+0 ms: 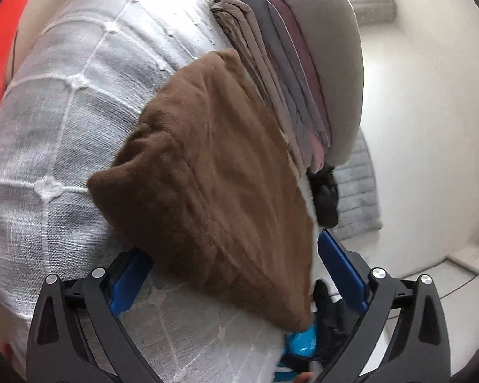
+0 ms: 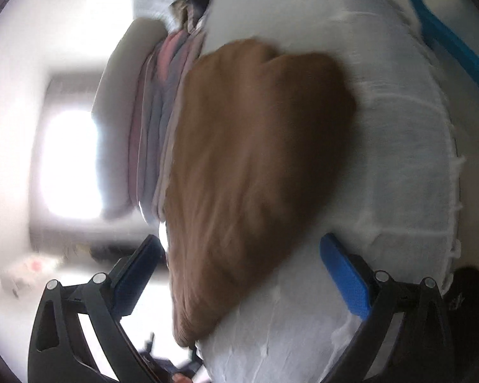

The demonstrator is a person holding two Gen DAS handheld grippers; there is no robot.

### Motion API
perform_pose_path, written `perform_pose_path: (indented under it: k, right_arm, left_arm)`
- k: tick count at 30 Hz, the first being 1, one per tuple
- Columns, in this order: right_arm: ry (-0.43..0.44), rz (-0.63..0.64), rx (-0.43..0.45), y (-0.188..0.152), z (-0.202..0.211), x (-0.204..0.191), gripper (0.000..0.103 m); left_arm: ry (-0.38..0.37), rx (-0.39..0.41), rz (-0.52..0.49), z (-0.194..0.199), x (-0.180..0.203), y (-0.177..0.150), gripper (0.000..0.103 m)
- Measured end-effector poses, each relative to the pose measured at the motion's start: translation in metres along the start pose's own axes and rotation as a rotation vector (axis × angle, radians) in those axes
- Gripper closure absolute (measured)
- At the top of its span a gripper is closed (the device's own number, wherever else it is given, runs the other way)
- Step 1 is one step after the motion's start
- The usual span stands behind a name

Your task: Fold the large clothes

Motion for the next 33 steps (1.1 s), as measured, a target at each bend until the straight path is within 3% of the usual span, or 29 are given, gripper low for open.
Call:
perform_pose_path:
  k: [2, 5, 8, 11, 15, 19, 21, 25, 28, 30, 33]
  right_arm:
    - [0.038, -0.031, 0.027, 0.009, 0.002, 0.001, 0.007]
    - [0.041, -0.012, 0.054, 0.020, 0.004, -0.004, 0.007]
    - [0.033, -0.034, 0.055, 0.030, -0.004, -0.001, 0.007]
    - [0.050, -0.059, 0.067, 0.036, -0.006, -0.002, 0.006]
    - [0.089, 0.037, 0.042, 0.037, -0.007, -0.028, 0.006]
    - [0.172, 0.070, 0.059, 0.038, -0.004, -0.044, 0.006]
    - [0.143, 0.052, 0.058, 0.039, -0.006, -0.037, 0.006]
    - [0.055, 0.035, 0.030, 0.039, -0.019, -0.025, 0.006]
    - [0.090, 0.040, 0.046, 0.041, -0.018, -0.030, 0.006]
    - [0.138, 0.044, 0.059, 0.040, -0.012, -0.034, 0.006]
    - [0.184, 0.059, 0.074, 0.035, -0.001, -0.035, 0.006]
  left_arm:
    - [-0.012, 0.003, -0.007, -0.002, 0.003, 0.001, 0.008]
    - [0.054, -0.025, -0.026, -0.011, -0.004, 0.000, 0.008]
    - [0.059, -0.046, -0.052, -0.011, -0.001, -0.005, 0.008]
    - [0.017, -0.037, -0.022, -0.011, 0.001, -0.007, 0.008]
    - [-0.075, 0.008, 0.086, -0.003, -0.005, 0.008, 0.008]
    - [-0.034, -0.060, 0.010, -0.015, 0.006, -0.010, 0.008]
    - [-0.002, -0.088, -0.026, -0.021, 0.009, -0.020, 0.008]
    - [0.069, -0.015, 0.053, -0.027, -0.001, 0.008, 0.008]
    - [0.090, 0.014, 0.107, -0.041, 0.000, 0.029, 0.008]
    - [0.064, 0.020, 0.072, -0.045, 0.016, 0.031, 0.008]
    - [-0.006, 0.019, -0.092, -0.038, 0.063, 0.032, 0.008]
Point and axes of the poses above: each gripper's, at about its wrist camera, not at the fingertips, and z roughly against the way its jaws point, x to its right, y to its top, the point moved 10 cm from there along -z, roughly the way its jaws point, and after that the axes turned 12 degrees about -x, right-handed, at the moved point
